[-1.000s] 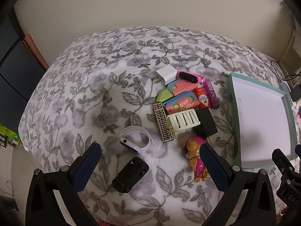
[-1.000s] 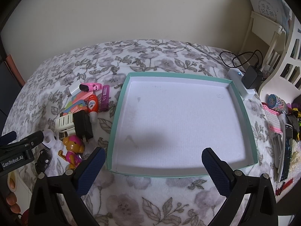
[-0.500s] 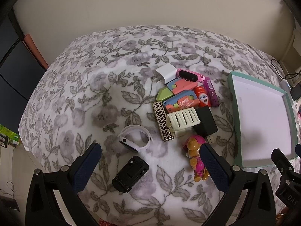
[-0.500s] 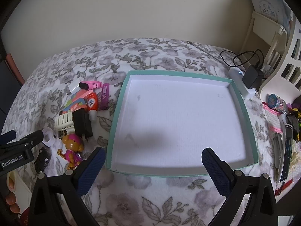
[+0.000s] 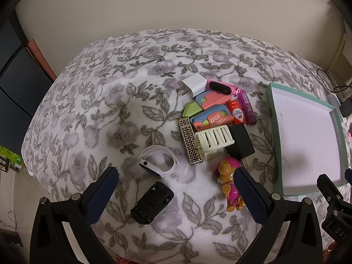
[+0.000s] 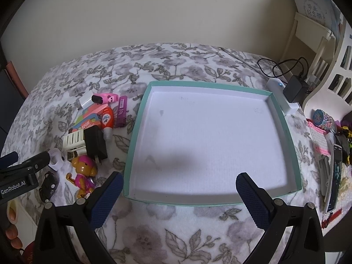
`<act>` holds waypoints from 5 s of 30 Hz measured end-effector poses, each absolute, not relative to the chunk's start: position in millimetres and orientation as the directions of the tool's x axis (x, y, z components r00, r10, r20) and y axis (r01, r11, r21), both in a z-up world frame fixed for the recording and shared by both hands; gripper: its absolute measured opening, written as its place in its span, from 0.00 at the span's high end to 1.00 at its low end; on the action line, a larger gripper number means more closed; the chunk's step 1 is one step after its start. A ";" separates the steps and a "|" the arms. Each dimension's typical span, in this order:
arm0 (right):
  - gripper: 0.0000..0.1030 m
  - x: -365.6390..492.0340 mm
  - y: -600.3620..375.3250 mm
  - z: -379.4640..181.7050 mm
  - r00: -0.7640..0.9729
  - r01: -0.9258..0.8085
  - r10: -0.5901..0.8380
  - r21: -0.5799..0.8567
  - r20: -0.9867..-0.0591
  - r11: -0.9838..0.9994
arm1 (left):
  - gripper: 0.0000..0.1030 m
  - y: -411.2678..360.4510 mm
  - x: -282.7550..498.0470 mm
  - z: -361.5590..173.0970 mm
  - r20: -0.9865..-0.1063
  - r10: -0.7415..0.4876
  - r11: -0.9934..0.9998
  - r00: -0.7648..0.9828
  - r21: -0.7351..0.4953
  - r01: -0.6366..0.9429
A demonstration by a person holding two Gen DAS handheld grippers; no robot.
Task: Organize rigid objects
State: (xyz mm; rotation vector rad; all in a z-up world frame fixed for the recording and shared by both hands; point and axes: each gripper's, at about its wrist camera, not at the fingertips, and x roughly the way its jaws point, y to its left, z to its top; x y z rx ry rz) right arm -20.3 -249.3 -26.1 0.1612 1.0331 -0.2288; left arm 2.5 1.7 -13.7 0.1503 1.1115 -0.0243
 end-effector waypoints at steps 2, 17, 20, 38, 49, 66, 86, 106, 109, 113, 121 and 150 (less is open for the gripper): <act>0.00 -20.2 -249.1 -25.8 0.492 0.263 -0.112 0.024 -0.863 0.965 | 0.00 2.1 2.7 -13.9 -0.895 0.056 0.990 0.443 0.108 0.095; 0.00 -20.0 -248.6 -26.9 0.491 0.263 -0.112 0.024 -0.864 0.965 | 0.00 1.7 2.0 -14.5 -0.895 0.055 0.990 0.443 0.108 0.095; 0.00 -20.3 -248.7 -26.7 0.493 0.262 -0.111 0.025 -0.863 0.965 | 0.00 2.4 0.7 -16.8 -0.896 0.050 0.991 0.440 0.101 0.093; 0.00 27.0 -171.6 -38.7 0.456 -0.009 0.169 0.185 -0.874 0.983 | 0.00 65.9 9.1 -40.3 -0.940 -0.003 1.000 0.341 -0.006 -0.009; 0.08 43.3 -126.4 -69.6 0.352 -0.102 0.184 0.158 -0.918 0.982 | 0.00 89.0 11.3 -66.1 -0.971 -0.058 0.989 0.231 -0.088 -0.122; 0.19 57.7 -100.1 -102.1 0.290 -0.143 0.133 0.095 -0.948 0.985 | 0.13 85.0 11.7 -114.5 -0.990 -0.114 0.979 0.087 -0.127 -0.158; 0.67 51.4 -120.7 -102.1 0.259 -0.114 0.200 0.176 -0.945 0.978 | 0.46 69.4 18.9 -126.2 -0.993 -0.096 0.987 0.072 -0.105 -0.121; 0.69 44.4 -135.1 -98.1 0.261 -0.099 0.236 0.217 -0.936 0.971 | 0.66 9.0 73.9 -125.3 -0.984 -0.038 0.999 0.177 -0.034 0.029; 0.69 45.7 -137.9 -96.1 0.263 -0.096 0.246 0.228 -0.933 0.969 | 0.66 4.0 81.1 -122.2 -0.981 -0.042 0.999 0.189 -0.036 0.034; 0.69 44.5 -141.3 -89.9 0.276 -0.085 0.273 0.259 -0.921 0.962 | 0.66 -5.5 87.6 -112.7 -0.976 -0.031 0.999 0.215 -0.024 0.037; 0.69 37.2 -158.4 -66.4 0.346 -0.050 0.340 0.345 -0.874 0.937 | 0.66 -19.0 90.6 -75.4 -0.963 -0.043 0.999 0.268 -0.036 0.029; 0.69 26.1 -318.2 -29.6 0.585 0.367 -0.034 0.227 -0.810 0.902 | 0.66 -186.2 87.3 -4.9 -0.874 -0.214 0.951 0.436 -0.085 0.297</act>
